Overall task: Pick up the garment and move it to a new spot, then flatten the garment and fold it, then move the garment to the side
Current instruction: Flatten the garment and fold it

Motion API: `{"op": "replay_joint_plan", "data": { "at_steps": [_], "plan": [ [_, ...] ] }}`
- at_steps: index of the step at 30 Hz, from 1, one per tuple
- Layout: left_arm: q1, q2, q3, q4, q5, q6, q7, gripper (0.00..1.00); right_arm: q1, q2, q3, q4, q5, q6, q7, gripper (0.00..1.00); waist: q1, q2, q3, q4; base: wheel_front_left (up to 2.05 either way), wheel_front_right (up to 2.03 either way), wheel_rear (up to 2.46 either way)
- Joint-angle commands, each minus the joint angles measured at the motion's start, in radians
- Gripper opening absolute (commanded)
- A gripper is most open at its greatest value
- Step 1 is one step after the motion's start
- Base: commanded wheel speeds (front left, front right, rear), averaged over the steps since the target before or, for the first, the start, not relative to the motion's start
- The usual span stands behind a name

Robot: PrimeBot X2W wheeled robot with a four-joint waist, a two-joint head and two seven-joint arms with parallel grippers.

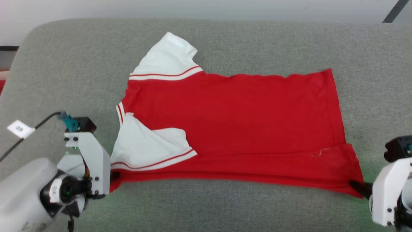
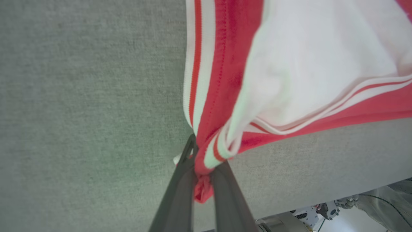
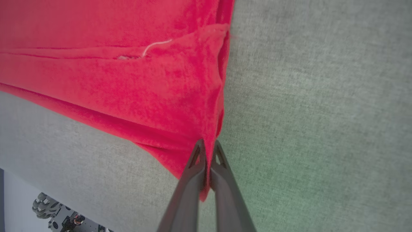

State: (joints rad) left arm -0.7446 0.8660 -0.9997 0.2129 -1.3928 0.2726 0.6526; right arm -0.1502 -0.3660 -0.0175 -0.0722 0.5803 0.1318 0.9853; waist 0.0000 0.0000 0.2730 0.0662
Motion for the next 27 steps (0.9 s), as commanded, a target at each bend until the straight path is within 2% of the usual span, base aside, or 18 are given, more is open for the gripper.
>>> {"op": "replay_joint_plan", "data": {
  "at_steps": [1,6,14,15,16,17,18,19,20,21,22,27],
  "plan": [
    [0.021,0.026,0.003,-0.017,-0.014,0.018,0.007,0.00,0.028,-0.007,-0.021,-0.020,0.000,-0.002,0.025,0.00,0.0000,0.0000,0.001,0.001,0.00,0.00,0.00],
    [0.050,0.072,-0.006,-0.129,-0.018,0.042,0.033,0.00,0.090,0.004,-0.057,-0.102,0.005,-0.002,0.097,0.00,0.0000,0.0000,0.005,0.001,0.00,0.00,0.00],
    [0.073,0.085,-0.021,-0.201,0.021,0.072,-0.002,0.02,0.112,0.042,-0.057,-0.133,-0.034,-0.002,0.078,0.00,0.0000,0.0000,0.016,-0.004,0.00,0.00,0.00],
    [0.072,0.083,-0.021,-0.197,0.024,0.073,-0.006,0.10,0.110,0.046,-0.050,-0.131,-0.037,-0.002,0.071,0.05,0.0000,0.0000,0.017,-0.005,0.00,0.00,0.00],
    [0.073,0.082,-0.023,-0.195,0.028,0.072,-0.010,0.22,0.104,0.047,-0.043,-0.132,-0.040,-0.002,0.062,0.48,0.0000,0.0000,0.017,-0.006,0.00,0.00,0.00],
    [0.070,0.081,-0.022,-0.194,0.033,0.069,-0.012,0.40,0.099,0.047,-0.037,-0.131,-0.045,-0.002,0.054,0.96,0.0000,0.0000,0.017,-0.008,0.00,0.00,0.00],
    [0.066,0.082,-0.021,-0.194,0.036,0.067,-0.016,0.45,0.097,0.047,-0.031,-0.129,-0.046,-0.002,0.050,1.00,0.0000,0.0000,0.016,-0.008,0.00,0.00,0.00],
    [0.061,0.084,-0.021,-0.195,0.043,0.064,-0.018,0.49,0.096,0.047,-0.027,-0.127,-0.045,-0.002,0.046,1.00,0.0000,0.0000,0.014,-0.009,0.00,0.00,0.00],
    [0.057,0.086,-0.020,-0.199,0.046,0.060,-0.023,0.87,0.095,0.047,-0.025,-0.129,-0.042,-0.002,0.042,1.00,0.0000,0.0000,0.012,-0.009,0.00,0.00,0.00],
    [0.054,0.088,-0.014,-0.201,0.046,0.063,-0.026,0.97,0.094,0.046,-0.025,-0.130,-0.042,-0.002,0.039,1.00,0.0000,0.0000,0.010,-0.010,0.00,0.00,0.00],
    [0.051,0.093,-0.012,-0.204,0.055,0.065,-0.032,1.00,0.096,0.044,-0.026,-0.132,-0.042,-0.002,0.037,1.00,0.0000,0.0000,0.007,-0.011,0.00,0.00,0.00],
    [0.040,0.124,0.004,-0.231,0.058,0.076,-0.043,1.00,0.114,0.054,-0.043,-0.160,-0.051,-0.002,0.010,1.00,0.0000,0.0000,-0.004,-0.019,0.00,0.00,0.00]
  ]
}}
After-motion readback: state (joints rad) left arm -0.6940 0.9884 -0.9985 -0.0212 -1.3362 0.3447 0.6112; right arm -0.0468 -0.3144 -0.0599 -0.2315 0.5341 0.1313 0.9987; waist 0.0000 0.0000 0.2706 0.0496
